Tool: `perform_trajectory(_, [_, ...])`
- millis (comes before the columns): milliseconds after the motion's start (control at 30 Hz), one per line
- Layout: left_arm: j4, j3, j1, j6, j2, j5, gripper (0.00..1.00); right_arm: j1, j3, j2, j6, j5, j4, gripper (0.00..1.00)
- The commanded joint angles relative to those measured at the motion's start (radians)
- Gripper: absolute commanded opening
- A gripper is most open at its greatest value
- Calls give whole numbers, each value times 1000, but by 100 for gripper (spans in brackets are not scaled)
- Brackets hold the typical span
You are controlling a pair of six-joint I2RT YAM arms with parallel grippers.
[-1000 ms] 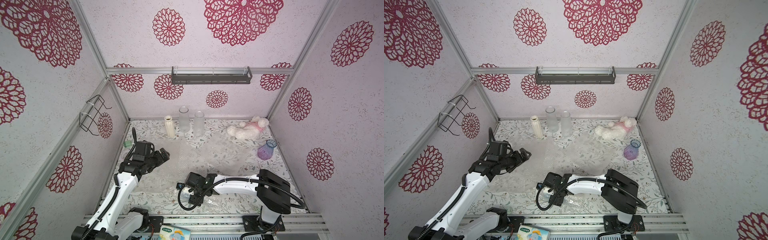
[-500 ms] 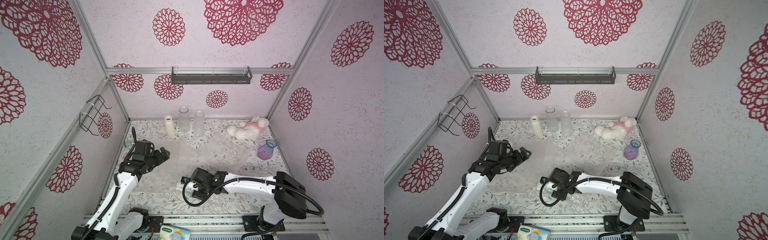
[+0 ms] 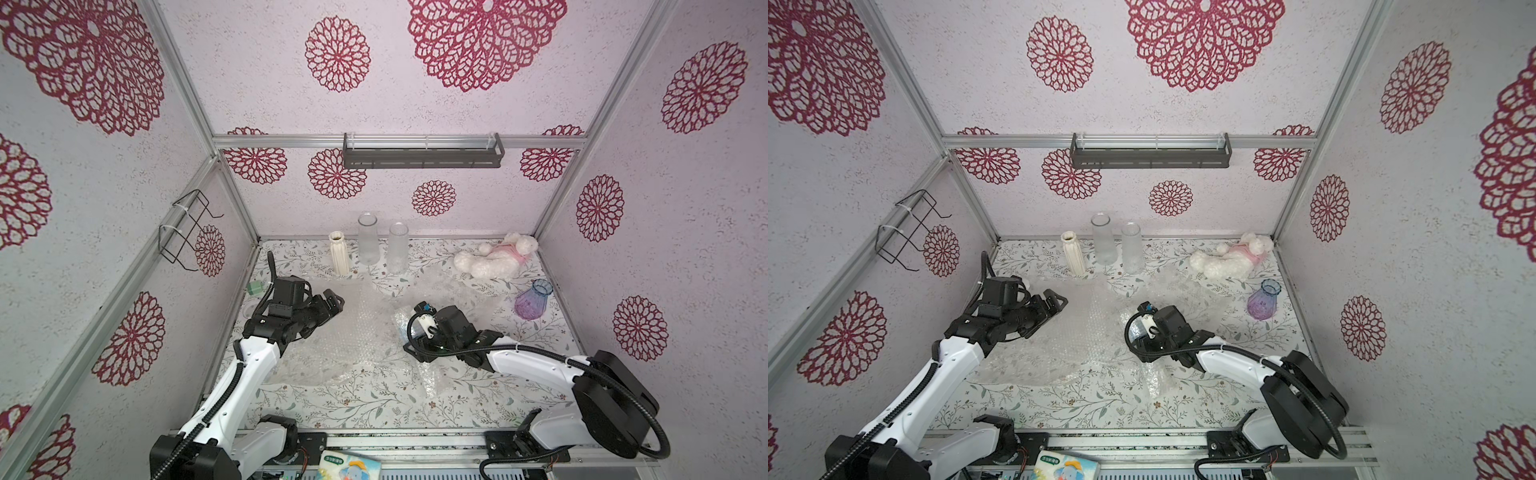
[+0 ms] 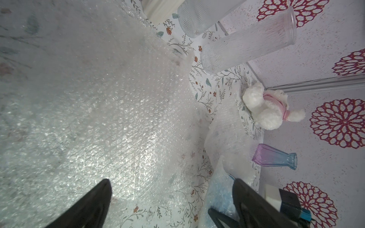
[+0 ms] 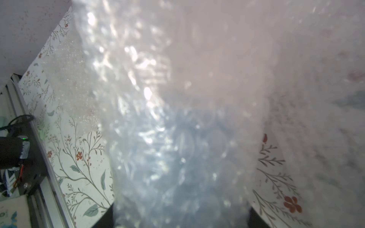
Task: Unwrap the vase from the bubble wrap
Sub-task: Place the bubble wrap at the center of the board.
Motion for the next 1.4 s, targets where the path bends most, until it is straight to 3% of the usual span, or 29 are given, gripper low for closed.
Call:
perform_trajectory(0, [62,-13,3,-13,21,25,98,-9,23,65,198,-45,196,47])
perform_trajectory(200, [118,-25,-23,-30,58,31,98,-7,111,177,266,37,107,53])
perform_trajectory(367, [134,-28,-57,-30,98,21,98,17,205,169,211,155,-71,73])
perform_trajectory(467, [149,-34,-68,-30,113,20,98,38,283,150,155,267,-187,81])
perform_trajectory(667, [152,-45,-71,-27,120,15,98,97,401,166,79,473,-378,81])
perform_trajectory(900, [126,-74,-41,-22,91,-3,99,249,475,235,-4,718,-505,78])
perform_trajectory(1367, [76,-118,94,-38,-4,15,99,311,568,436,-60,887,-591,74])
